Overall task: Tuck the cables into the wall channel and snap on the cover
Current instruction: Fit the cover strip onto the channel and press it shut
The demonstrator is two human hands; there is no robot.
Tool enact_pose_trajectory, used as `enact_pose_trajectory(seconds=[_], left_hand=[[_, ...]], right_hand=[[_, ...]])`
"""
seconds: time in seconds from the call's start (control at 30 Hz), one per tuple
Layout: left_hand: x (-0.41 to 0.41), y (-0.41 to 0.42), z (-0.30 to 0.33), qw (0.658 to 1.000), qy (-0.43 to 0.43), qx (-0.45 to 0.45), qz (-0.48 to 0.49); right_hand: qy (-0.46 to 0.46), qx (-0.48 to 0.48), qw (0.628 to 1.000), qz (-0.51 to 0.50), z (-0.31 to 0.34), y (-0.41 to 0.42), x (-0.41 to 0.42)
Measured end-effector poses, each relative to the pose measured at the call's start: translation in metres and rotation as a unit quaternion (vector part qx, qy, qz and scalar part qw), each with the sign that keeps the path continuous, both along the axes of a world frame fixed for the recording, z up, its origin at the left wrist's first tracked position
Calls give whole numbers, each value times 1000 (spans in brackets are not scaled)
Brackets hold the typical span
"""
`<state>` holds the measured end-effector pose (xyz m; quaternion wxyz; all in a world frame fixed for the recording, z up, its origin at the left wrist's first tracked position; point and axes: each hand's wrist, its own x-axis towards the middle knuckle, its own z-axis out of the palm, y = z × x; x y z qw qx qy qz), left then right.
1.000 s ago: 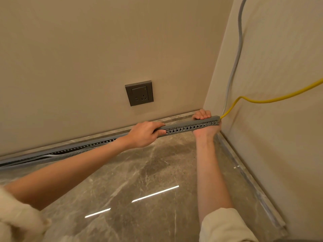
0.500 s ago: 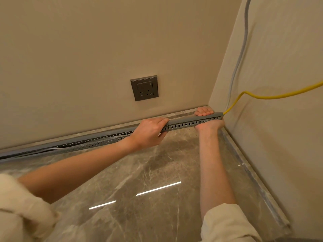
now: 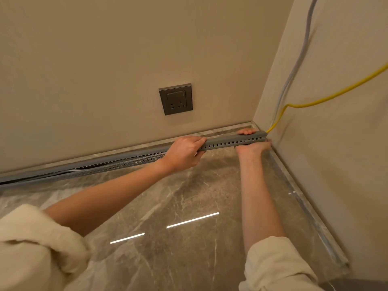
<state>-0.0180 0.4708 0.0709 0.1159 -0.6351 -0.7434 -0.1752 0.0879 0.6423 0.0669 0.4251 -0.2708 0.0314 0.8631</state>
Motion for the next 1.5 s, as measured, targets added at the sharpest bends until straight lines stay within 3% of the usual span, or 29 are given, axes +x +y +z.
enact_pose_trajectory(seconds=[0.07, 0.3, 0.47, 0.77, 0.83, 0.97, 1.1, 1.27, 1.5], left_hand=[[-4, 3, -4, 999, -40, -20, 11], [-9, -5, -23, 987, -123, -94, 35], [-29, -48, -25, 979, -159, -106, 72], [-85, -154, -14, 968, -139, -147, 151], [-86, -157, -12, 964, -141, -166, 152], [-83, -158, -9, 963, -146, -167, 150], [-82, -164, -4, 966, -144, -170, 132], [-77, -166, 2, 966, -149, -177, 115], [-82, -171, -4, 965, -153, -184, 102]], right_hand=[[-1, 30, 999, -17, -6, -10, -2], [-240, 174, 949, 107, -29, -51, -3], [-249, 170, 948, 106, -37, -47, -4], [-257, 142, 954, 63, -30, -41, -18], [-242, 137, 959, 60, -30, -51, -21], [-104, 44, 993, 22, -33, -86, -29], [13, -119, 993, 26, -38, -137, -40], [15, -107, 986, 129, -26, -199, -73], [-16, -109, 987, 116, -30, -214, -92]])
